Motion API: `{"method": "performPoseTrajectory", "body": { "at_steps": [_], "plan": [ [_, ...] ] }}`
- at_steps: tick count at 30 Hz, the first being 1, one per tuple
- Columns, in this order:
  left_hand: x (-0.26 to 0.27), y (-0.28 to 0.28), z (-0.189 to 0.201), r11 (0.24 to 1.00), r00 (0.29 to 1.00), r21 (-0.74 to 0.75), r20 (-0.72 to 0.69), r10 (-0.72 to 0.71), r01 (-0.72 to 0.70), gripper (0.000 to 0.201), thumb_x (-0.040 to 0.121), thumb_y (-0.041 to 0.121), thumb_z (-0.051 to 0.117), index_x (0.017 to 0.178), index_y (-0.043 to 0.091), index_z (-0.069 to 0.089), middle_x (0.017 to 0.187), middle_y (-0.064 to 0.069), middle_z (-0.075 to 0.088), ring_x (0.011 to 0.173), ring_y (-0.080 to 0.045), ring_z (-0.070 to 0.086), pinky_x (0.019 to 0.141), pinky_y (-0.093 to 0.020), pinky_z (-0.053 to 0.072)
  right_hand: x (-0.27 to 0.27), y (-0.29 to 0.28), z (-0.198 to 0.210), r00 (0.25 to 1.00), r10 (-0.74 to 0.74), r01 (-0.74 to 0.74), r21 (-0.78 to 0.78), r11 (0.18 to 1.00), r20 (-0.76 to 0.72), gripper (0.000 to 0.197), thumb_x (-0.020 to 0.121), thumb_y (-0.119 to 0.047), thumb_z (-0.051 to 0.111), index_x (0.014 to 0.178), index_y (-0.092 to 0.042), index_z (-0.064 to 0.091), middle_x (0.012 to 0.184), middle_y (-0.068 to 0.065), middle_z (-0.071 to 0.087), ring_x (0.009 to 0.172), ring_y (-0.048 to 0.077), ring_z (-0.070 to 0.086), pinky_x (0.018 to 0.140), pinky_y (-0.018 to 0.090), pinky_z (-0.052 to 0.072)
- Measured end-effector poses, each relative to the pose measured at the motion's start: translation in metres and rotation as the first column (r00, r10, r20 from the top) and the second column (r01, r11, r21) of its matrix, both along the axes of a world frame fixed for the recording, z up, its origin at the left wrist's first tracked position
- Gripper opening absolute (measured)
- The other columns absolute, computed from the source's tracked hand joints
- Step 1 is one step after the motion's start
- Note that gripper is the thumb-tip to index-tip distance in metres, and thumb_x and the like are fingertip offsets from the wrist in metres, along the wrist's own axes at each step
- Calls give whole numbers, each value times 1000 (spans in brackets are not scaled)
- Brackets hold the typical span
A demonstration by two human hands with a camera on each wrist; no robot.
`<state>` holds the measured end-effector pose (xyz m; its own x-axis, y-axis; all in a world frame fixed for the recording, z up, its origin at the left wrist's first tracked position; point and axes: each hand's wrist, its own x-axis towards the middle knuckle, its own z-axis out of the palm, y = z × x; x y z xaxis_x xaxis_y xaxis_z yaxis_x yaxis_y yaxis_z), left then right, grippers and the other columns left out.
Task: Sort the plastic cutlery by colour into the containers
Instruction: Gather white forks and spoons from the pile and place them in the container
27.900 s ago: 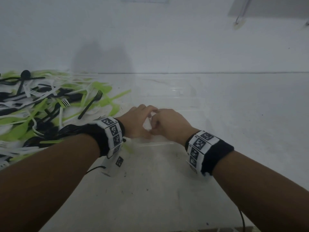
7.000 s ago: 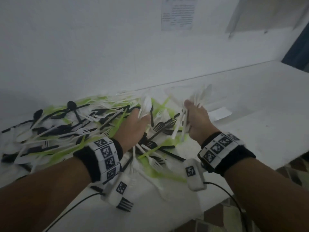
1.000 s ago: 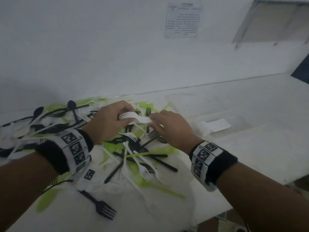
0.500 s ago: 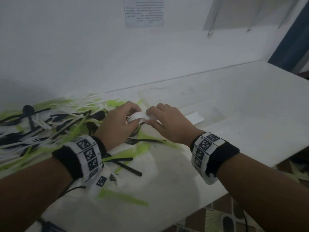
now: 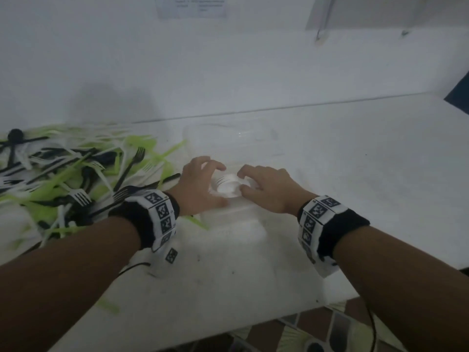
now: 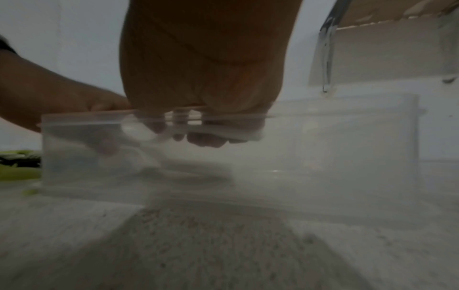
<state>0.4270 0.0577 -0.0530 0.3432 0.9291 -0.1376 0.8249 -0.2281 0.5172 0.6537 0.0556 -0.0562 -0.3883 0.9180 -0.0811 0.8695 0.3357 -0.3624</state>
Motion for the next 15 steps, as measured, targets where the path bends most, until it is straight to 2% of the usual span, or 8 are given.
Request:
{"method": "performPoseTrajectory", "body": {
  "at_steps": [1, 2, 4, 6, 7, 10, 13, 15],
  "plan": [
    [0, 2, 0, 999, 999, -42, -42, -13, 11, 86, 69, 54, 82, 141, 36, 39, 150, 0, 25, 143, -21, 21, 118, -44, 26, 1, 1, -2, 1000, -22, 21, -23, 1000, -21, 27, 100, -54, 42, 121, -37, 46, 100, -6, 59, 96, 22, 55, 93, 46, 35],
    [0, 4, 2, 997, 998, -79, -59, -20, 16, 88, 69, 51, 83, 142, 33, 36, 146, 1, 28, 139, -20, 28, 113, -40, 32, -1, 2, -3, 999, -33, 32, -41, 999, -37, 26, 100, -54, 42, 120, -37, 45, 102, -5, 60, 97, 22, 56, 93, 46, 34],
    [2, 8, 4, 989, 997, -145, -69, -25, 15, 77, 78, 32, 82, 139, 29, 35, 135, 1, 31, 119, -18, 45, 92, -31, 42, -4, 2, -3, 999, -29, 25, -71, 997, -43, 26, 100, -53, 42, 121, -36, 46, 103, -5, 60, 96, 22, 56, 93, 46, 34],
    [5, 11, 4, 989, 993, -145, -111, -30, 13, 63, 85, 25, 76, 133, 26, 35, 129, -3, 33, 101, -19, 53, 74, -27, 43, -6, 3, -4, 999, -18, 14, -79, 997, -52, 27, 101, -51, 43, 122, -35, 47, 103, -4, 60, 97, 22, 56, 93, 47, 35],
    [7, 11, 3, 992, 991, -122, -135, -27, 11, 56, 89, 23, 71, 133, 25, 36, 128, -4, 33, 97, -20, 54, 71, -27, 41, -5, 4, -4, 998, -17, 13, -75, 997, -61, 27, 101, -51, 43, 123, -35, 47, 105, -4, 59, 97, 22, 55, 94, 47, 35],
    [11, 9, -1, 998, 983, -61, -182, 8, -20, 43, 95, 19, 61, 132, 21, 39, 125, -7, 35, 92, -28, 56, 77, -31, 39, -1, 8, -7, 995, -21, 14, -78, 997, -94, 27, 102, -51, 45, 125, -37, 50, 110, -5, 54, 100, 19, 54, 95, 44, 35],
    [14, 7, -3, 999, 983, -13, -179, 41, -44, 35, 94, 20, 62, 122, 21, 41, 118, -5, 35, 83, -26, 55, 76, -31, 39, 3, 14, -10, 991, -2, -17, -134, 991, -135, 25, 101, -53, 51, 123, -41, 55, 112, -11, 47, 103, 14, 53, 97, 41, 38],
    [15, 6, -4, 999, 985, -3, -167, 47, -49, 32, 93, 19, 63, 118, 21, 42, 116, -6, 35, 83, -26, 56, 76, -32, 41, 5, 17, -8, 987, 31, -55, -154, 986, -155, 25, 100, -52, 54, 121, -39, 59, 108, -14, 48, 105, 13, 53, 99, 40, 41]
  ]
}}
